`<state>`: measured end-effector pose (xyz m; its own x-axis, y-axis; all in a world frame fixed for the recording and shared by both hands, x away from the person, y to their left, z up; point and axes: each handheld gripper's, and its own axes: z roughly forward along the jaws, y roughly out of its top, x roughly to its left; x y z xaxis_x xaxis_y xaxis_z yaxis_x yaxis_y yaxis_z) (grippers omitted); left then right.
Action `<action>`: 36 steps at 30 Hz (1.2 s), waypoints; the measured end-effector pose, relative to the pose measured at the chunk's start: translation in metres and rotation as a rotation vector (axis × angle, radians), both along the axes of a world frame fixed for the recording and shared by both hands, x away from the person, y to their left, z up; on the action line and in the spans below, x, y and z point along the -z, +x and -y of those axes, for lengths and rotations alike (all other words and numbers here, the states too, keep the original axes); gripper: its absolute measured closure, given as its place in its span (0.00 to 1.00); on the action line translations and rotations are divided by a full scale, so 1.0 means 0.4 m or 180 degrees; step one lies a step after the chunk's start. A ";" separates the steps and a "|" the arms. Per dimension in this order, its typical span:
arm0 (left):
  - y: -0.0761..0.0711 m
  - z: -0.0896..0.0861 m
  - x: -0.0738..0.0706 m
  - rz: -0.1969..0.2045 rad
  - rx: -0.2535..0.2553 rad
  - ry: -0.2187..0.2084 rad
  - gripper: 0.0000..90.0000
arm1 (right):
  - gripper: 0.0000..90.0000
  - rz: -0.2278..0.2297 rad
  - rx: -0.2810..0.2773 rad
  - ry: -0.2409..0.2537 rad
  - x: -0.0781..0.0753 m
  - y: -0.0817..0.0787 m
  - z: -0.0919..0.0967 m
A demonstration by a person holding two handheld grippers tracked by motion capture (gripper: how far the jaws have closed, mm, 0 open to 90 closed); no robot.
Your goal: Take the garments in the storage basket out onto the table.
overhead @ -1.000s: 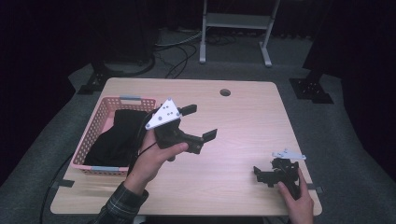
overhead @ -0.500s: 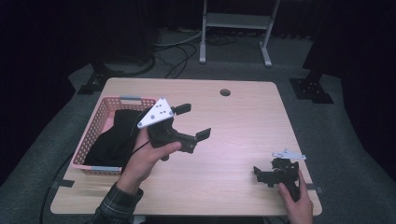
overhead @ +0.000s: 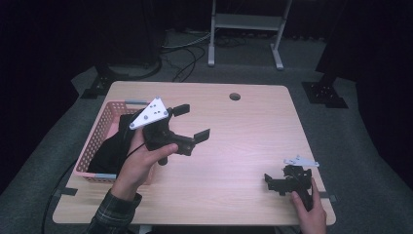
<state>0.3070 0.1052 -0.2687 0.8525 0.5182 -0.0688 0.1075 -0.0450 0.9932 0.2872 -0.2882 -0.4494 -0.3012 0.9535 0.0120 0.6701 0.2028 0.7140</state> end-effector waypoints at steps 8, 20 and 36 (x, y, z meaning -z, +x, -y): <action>0.002 -0.035 -0.012 0.0008 -0.0042 -0.0003 0.01 | 0.00 -0.0001 0.0001 0.0000 0.000 0.000 0.000; 0.009 -0.092 -0.025 0.0011 -0.0129 0.0002 0.01 | 0.00 0.0000 0.0001 0.0000 0.000 0.000 0.000; 0.017 -0.145 -0.036 0.0047 -0.0246 0.0008 0.01 | 0.00 -0.0001 0.0000 -0.0002 0.000 0.000 0.000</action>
